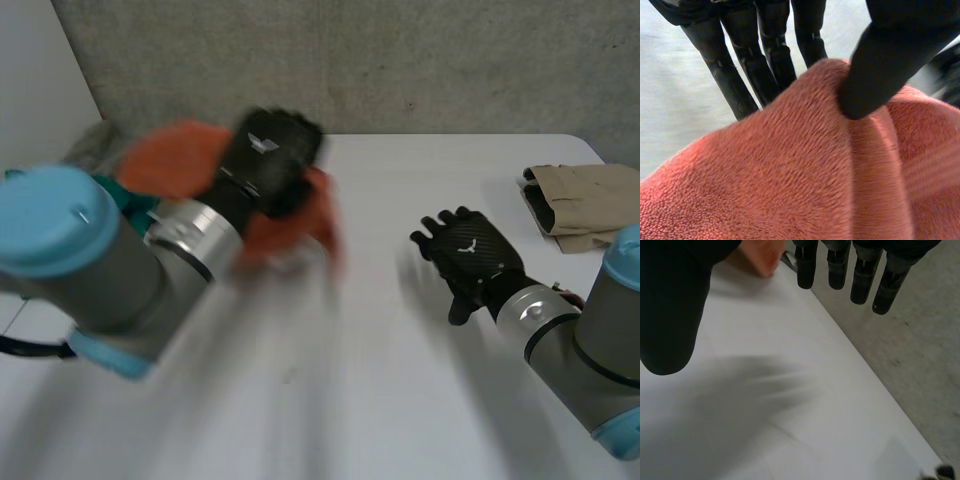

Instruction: Fold the laundry.

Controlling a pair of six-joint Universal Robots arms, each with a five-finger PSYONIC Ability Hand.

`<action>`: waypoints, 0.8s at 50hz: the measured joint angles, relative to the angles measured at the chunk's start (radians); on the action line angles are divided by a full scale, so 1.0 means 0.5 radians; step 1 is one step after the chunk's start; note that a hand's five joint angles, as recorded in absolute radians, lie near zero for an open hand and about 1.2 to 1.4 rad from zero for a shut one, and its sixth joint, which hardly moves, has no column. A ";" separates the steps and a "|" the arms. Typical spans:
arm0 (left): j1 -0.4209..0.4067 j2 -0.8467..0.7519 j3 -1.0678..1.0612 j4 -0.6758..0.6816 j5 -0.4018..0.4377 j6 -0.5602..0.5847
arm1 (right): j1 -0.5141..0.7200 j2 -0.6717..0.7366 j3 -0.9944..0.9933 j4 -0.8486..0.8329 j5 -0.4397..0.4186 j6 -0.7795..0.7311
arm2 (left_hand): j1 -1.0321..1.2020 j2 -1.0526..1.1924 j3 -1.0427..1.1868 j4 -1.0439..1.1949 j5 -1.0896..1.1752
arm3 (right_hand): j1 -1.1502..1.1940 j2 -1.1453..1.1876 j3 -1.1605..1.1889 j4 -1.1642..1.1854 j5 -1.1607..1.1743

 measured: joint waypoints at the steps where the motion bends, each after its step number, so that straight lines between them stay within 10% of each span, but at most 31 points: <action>1: 0.000 0.000 0.000 0.000 0.000 0.000 | 0.000 0.000 0.000 0.000 0.000 0.000 | 0.000 0.000 0.000 0.000 0.000 | 0.000 0.000 0.000 0.000 0.000; 5: -0.231 -0.062 -0.056 -0.029 0.060 -0.197 | -0.072 -0.005 -0.016 -0.003 0.067 0.014 | -1.593 -1.558 -1.518 -1.564 -1.415 | 0.000 0.000 0.000 0.000 0.000; 8: -0.265 -0.110 -0.032 -0.069 0.062 -0.226 | -0.120 -0.009 -0.023 -0.002 0.086 0.019 | -1.781 -1.828 -1.827 -1.864 -1.723 | 0.000 0.000 0.000 0.000 0.000; 30: 0.204 -0.222 0.189 -0.506 -0.093 0.108 | -0.136 -0.143 -0.227 0.872 0.057 0.378 | -1.781 -1.837 -1.837 -1.873 -1.731 | 0.000 0.000 0.000 0.000 0.000; 40: 0.253 -0.636 0.383 -0.651 -0.121 0.532 | -0.058 -0.017 -0.158 0.643 0.124 0.300 | -1.758 -1.822 -1.832 -1.862 -1.700 | 0.000 0.000 0.000 0.000 0.000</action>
